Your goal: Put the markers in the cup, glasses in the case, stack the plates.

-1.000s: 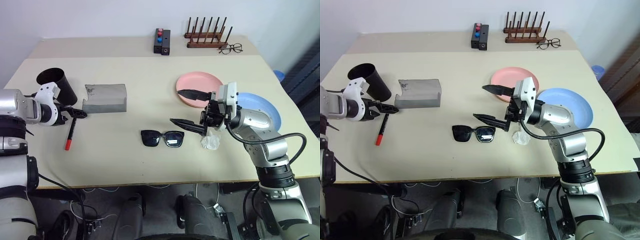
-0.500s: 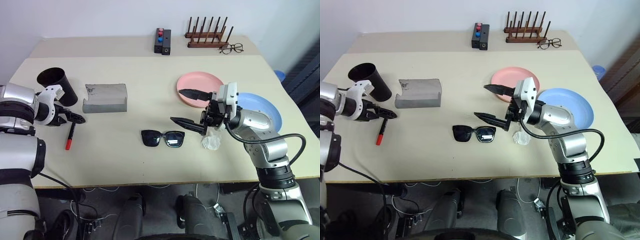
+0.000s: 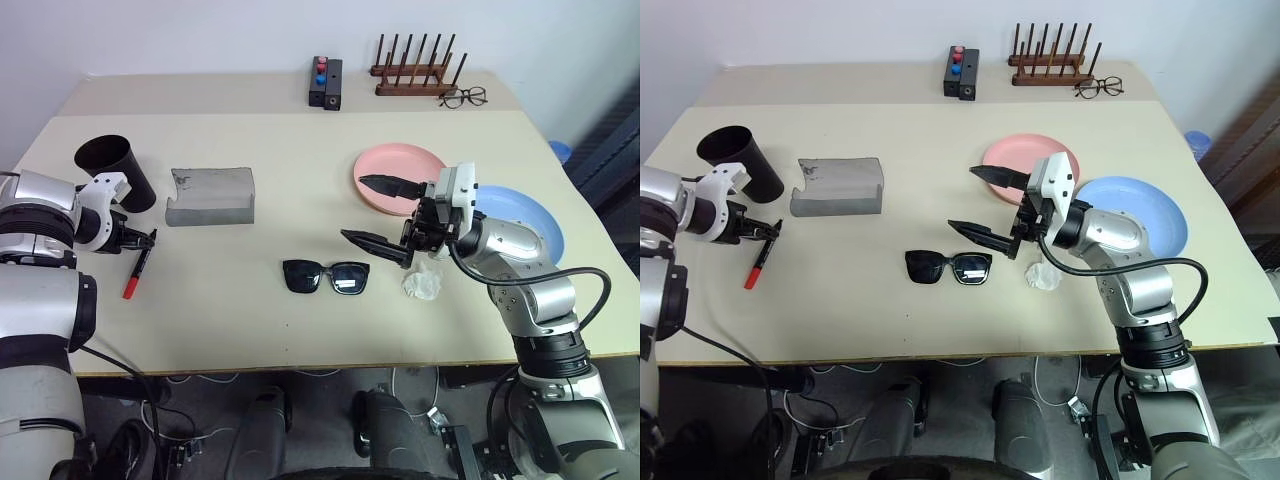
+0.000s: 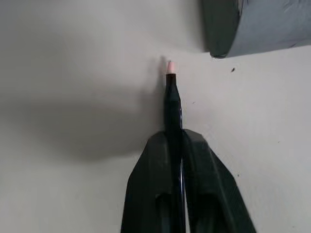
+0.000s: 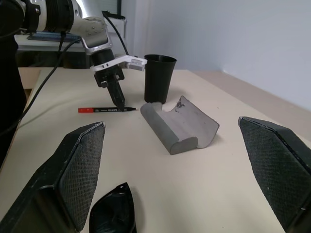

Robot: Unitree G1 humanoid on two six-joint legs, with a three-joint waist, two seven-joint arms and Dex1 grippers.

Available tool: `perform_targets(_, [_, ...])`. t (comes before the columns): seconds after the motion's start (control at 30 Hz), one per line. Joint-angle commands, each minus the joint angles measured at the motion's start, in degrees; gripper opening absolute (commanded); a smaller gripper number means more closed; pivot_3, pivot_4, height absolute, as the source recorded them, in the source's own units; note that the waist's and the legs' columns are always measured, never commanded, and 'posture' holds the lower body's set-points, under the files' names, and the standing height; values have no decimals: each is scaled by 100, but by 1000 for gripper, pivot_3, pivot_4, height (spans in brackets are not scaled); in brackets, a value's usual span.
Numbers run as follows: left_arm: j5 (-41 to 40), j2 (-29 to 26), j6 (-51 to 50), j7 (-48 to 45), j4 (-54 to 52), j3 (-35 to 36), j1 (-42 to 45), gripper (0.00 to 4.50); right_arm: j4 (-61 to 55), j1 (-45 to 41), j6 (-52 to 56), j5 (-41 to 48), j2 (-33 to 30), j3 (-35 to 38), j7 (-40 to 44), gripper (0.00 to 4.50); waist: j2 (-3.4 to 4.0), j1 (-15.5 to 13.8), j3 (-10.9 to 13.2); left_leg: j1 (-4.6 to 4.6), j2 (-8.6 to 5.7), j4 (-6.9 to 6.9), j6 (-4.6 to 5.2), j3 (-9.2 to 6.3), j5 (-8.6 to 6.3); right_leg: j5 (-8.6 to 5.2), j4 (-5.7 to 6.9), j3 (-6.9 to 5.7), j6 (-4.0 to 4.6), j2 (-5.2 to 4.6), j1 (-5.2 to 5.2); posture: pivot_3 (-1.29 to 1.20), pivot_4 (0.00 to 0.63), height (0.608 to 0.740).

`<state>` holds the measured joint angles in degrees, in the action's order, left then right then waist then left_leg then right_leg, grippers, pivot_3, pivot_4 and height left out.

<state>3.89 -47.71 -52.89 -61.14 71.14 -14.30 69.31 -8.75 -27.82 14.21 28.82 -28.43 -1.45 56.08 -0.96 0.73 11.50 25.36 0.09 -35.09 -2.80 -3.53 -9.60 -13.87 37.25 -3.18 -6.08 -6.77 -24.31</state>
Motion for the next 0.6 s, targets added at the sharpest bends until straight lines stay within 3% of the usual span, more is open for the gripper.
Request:
perform_targets(0.03, [70, -43, -77, -98, -11, 109, -44, 30, -98, -139, -118, 4, 11, 96, -2, 4500, 0, 2, 0, 0, 0, 0, 0, 0, 0, 0, 0, 0, 0, 0, 0, 0, 150, 740])
perform_targets(0.37, [194, -376, -531, -700, -492, 31, 78, 30, -29, -227, -120, -5, 60, 102, 40, 4500, -4, 14, 3, 0, 0, 1, 0, -1, 0, 0, 0, 0, 0, 1, 0, 0, 150, 740])
perform_targets(0.6, [-133, -921, -1370, -929, -2048, 297, -135, 30, 79, -308, -134, 75, 151, 213, -53, 4500, -5, 27, 4, 1, 0, 3, 0, -1, 0, 1, -2, 0, 1, 0, -1, 0, 150, 740])
